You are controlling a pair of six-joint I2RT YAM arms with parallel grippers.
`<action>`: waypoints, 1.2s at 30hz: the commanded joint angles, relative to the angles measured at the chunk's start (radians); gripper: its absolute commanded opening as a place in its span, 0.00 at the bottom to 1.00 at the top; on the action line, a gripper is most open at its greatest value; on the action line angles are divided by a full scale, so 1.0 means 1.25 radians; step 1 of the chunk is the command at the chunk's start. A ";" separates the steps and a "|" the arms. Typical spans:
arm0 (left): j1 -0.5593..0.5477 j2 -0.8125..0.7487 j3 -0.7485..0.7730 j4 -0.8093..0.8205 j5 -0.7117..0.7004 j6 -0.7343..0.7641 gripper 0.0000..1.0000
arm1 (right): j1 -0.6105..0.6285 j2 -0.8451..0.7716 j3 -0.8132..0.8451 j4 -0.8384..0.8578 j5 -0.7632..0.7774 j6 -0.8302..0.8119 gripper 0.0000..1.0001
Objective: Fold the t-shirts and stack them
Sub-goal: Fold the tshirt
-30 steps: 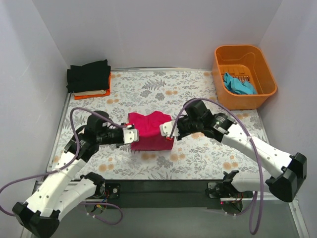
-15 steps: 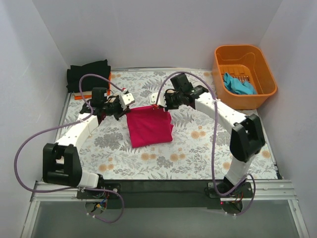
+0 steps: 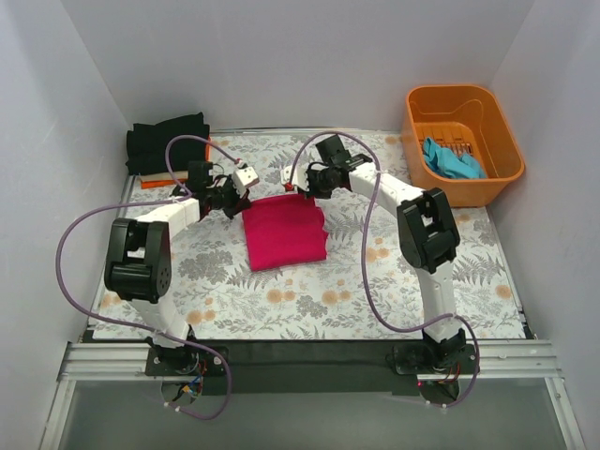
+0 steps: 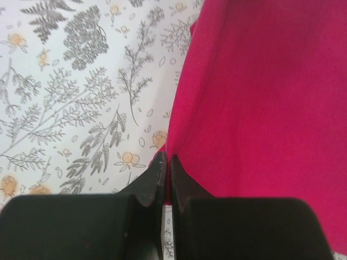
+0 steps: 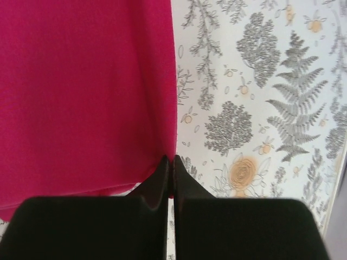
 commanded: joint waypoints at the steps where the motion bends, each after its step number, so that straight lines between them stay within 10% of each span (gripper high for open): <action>1: 0.002 -0.053 0.041 0.030 0.029 -0.020 0.00 | -0.013 -0.093 0.002 0.043 -0.012 0.024 0.01; 16: 0.002 0.071 0.138 0.040 -0.061 -0.080 0.00 | -0.018 0.020 0.036 0.118 0.053 0.060 0.01; 21: 0.002 0.198 0.228 0.024 -0.095 -0.167 0.06 | -0.021 0.097 0.111 0.141 0.093 0.093 0.24; 28: 0.002 0.281 0.440 -0.132 -0.113 -0.338 0.40 | -0.026 0.057 0.185 0.137 0.145 0.182 0.66; 36: 0.056 0.134 0.455 -0.197 -0.007 -0.568 0.59 | -0.029 -0.070 0.191 0.054 0.133 0.349 0.73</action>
